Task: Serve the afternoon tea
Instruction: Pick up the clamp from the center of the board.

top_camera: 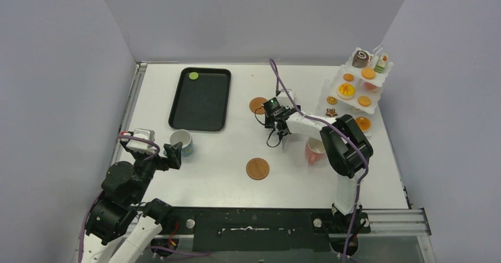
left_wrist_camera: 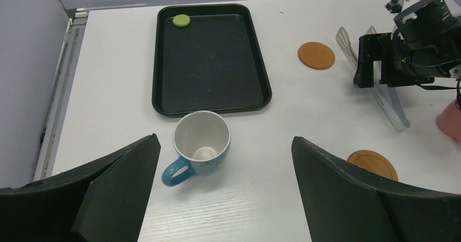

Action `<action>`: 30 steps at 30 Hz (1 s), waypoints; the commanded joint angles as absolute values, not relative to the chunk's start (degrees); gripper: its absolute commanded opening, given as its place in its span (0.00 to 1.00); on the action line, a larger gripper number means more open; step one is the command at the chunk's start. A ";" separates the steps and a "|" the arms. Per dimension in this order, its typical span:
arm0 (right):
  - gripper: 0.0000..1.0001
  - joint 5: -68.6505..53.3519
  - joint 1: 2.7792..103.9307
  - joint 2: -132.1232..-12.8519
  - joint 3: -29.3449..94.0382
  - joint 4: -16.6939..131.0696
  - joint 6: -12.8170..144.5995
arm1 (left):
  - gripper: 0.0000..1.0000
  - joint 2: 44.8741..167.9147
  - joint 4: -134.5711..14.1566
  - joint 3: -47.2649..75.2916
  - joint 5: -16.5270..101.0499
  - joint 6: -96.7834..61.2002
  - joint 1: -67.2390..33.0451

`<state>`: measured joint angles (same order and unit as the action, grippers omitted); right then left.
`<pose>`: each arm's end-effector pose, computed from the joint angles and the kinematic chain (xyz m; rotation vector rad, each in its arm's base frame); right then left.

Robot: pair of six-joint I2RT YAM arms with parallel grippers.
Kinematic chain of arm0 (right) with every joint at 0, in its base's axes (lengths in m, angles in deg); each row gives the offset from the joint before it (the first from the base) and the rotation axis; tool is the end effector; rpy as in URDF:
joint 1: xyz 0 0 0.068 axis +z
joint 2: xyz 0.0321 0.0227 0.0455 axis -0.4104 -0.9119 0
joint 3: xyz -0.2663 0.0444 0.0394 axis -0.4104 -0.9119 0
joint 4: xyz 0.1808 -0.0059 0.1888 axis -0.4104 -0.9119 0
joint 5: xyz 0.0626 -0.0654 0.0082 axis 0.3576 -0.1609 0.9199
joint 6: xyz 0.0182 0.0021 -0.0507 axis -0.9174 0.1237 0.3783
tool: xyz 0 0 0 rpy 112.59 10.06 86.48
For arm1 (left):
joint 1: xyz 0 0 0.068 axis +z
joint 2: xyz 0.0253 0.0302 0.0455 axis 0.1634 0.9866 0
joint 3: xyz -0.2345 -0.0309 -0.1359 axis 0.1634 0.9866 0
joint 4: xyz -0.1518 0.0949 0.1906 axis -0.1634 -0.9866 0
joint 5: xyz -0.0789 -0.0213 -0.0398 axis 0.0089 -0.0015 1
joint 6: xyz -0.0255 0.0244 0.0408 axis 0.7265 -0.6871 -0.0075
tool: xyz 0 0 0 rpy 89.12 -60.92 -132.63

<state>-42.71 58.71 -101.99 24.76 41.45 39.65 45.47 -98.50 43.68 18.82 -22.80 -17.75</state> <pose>0.3295 0.2063 0.1489 0.1351 2.4335 -0.1165 0.0575 -0.0190 0.3321 0.1108 1.7092 -0.2108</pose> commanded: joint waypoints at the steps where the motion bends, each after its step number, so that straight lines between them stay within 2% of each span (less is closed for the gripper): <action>1: 0.83 -43.46 57.85 -102.59 26.45 45.76 38.18 | 0.90 45.66 -95.29 43.13 18.89 -23.57 -17.56; 14: 0.62 -38.12 55.69 -103.14 21.58 52.20 39.67 | 0.91 46.19 -95.35 43.18 18.82 -23.66 -17.49; 23: 0.63 -37.33 54.20 -103.56 20.60 53.14 39.97 | 0.91 46.67 -95.36 43.04 18.71 -23.66 -17.49; 27: 0.51 -35.99 53.24 -102.64 20.24 53.52 40.84 | 0.91 46.90 -95.43 43.03 18.62 -23.66 -17.49; 30: 0.49 -35.76 53.15 -100.08 20.27 52.51 42.24 | 0.90 46.98 -95.45 43.04 18.56 -23.75 -17.49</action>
<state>-36.48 54.27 -102.71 21.44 52.96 40.67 46.32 -98.50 43.68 18.82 -22.80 -17.75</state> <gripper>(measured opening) 0.507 0.905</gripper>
